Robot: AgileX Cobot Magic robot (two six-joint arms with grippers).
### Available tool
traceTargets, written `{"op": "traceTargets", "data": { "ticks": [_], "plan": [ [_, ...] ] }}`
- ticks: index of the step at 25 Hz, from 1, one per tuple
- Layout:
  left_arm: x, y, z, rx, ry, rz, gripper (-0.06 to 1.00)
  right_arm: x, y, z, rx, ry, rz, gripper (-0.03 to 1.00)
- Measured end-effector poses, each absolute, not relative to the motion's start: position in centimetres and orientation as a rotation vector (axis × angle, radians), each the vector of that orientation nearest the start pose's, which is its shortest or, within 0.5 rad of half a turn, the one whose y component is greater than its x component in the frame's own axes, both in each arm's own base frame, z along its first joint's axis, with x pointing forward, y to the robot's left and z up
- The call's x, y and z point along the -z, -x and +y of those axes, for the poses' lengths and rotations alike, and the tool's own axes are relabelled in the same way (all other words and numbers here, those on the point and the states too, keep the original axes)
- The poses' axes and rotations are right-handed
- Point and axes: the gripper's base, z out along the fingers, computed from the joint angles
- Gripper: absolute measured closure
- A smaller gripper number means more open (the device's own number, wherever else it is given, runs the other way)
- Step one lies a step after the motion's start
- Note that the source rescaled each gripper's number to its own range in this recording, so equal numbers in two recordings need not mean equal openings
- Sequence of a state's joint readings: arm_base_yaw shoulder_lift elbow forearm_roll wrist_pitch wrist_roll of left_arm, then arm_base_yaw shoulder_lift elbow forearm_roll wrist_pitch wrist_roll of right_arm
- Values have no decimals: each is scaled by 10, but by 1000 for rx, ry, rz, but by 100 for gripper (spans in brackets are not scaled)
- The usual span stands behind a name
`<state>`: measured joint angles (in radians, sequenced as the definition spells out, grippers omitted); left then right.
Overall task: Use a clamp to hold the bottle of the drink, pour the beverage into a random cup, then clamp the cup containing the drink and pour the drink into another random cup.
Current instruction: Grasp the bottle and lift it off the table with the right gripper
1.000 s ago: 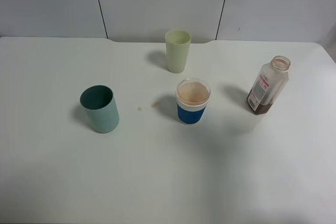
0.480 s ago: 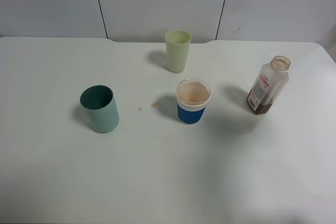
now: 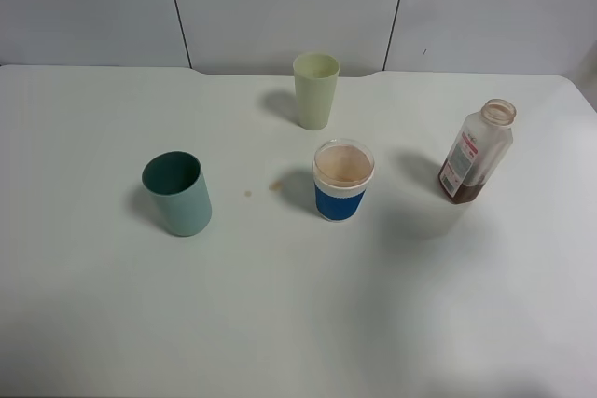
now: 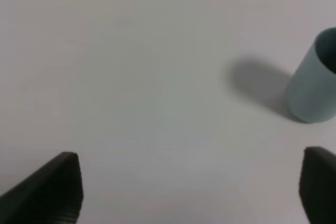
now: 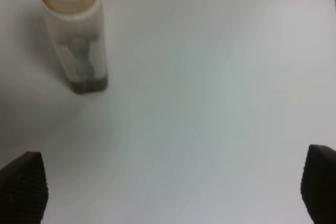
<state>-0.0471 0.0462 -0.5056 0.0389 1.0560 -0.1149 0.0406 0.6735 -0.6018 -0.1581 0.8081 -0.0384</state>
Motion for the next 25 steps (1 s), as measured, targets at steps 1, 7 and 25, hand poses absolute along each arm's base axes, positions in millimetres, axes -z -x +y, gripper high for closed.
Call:
{"op": "traceTargets", "data": {
  "ticks": [1,7,25],
  "plan": [
    [-279,-2,3,52,71,2079,44,-291,-117,-6,193,170,2359,-3],
    [-279,-2,3,52,71,2079,44,-270,-118,-7,219,206,2369,-3],
    [-279,-2,3,52,71,2079,44,-225,-123,-2,64,18,2216,-3]
  ]
}}
